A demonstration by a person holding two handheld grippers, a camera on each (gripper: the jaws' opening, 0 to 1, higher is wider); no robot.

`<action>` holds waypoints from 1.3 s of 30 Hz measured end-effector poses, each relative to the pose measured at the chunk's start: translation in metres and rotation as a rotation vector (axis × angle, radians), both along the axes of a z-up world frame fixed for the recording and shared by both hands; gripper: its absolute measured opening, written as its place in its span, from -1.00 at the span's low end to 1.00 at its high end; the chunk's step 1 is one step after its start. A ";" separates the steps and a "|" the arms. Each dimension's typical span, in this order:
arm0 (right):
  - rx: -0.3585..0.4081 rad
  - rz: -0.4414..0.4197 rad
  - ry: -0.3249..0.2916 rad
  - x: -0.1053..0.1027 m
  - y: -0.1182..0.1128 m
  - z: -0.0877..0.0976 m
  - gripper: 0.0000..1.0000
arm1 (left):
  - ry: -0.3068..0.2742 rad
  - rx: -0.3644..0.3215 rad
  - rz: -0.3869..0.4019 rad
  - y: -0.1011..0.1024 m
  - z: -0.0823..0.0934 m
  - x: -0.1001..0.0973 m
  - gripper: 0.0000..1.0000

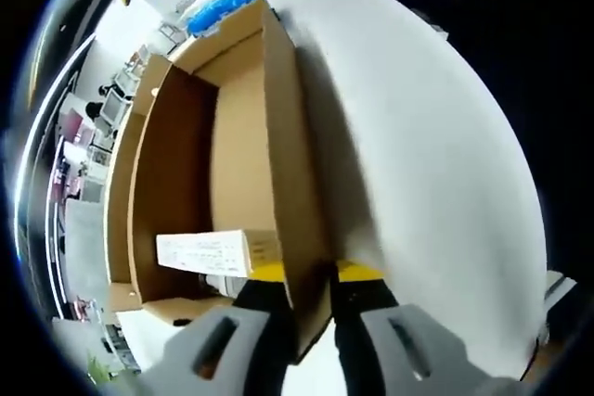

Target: Operate the shoe box by opening the lid, removing the specified soft item, and placing it in the target area until the item is outside and the box remains undamaged.

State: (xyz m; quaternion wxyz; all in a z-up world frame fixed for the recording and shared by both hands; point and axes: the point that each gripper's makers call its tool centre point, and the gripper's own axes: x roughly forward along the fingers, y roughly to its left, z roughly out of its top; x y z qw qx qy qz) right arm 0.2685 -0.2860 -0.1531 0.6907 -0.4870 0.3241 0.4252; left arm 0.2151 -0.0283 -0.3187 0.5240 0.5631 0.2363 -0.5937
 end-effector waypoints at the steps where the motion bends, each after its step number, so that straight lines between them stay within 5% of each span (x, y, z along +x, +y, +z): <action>1: -0.002 0.030 -0.002 0.002 0.014 -0.002 0.33 | 0.002 0.024 -0.029 0.002 0.000 0.000 -0.75; 9: -0.056 0.164 0.021 0.020 0.099 -0.015 0.30 | -0.003 0.022 -0.066 0.000 0.000 0.000 -0.77; 15: -0.066 0.376 0.063 0.017 0.164 -0.037 0.23 | -0.008 0.025 -0.074 0.003 -0.001 0.002 -0.77; 17: -0.131 0.466 0.051 0.020 0.180 -0.049 0.06 | -0.005 0.020 -0.076 0.003 -0.001 0.003 -0.77; 20: -0.169 0.524 0.027 0.027 0.195 -0.062 0.17 | -0.005 0.024 -0.079 0.003 -0.001 0.002 -0.76; 24: -0.168 0.568 0.075 0.026 0.211 -0.078 0.16 | -0.004 0.023 -0.077 0.004 -0.001 0.002 -0.76; 39: -0.219 0.717 0.118 0.024 0.237 -0.112 0.16 | -0.006 0.025 -0.075 0.004 -0.001 0.002 -0.76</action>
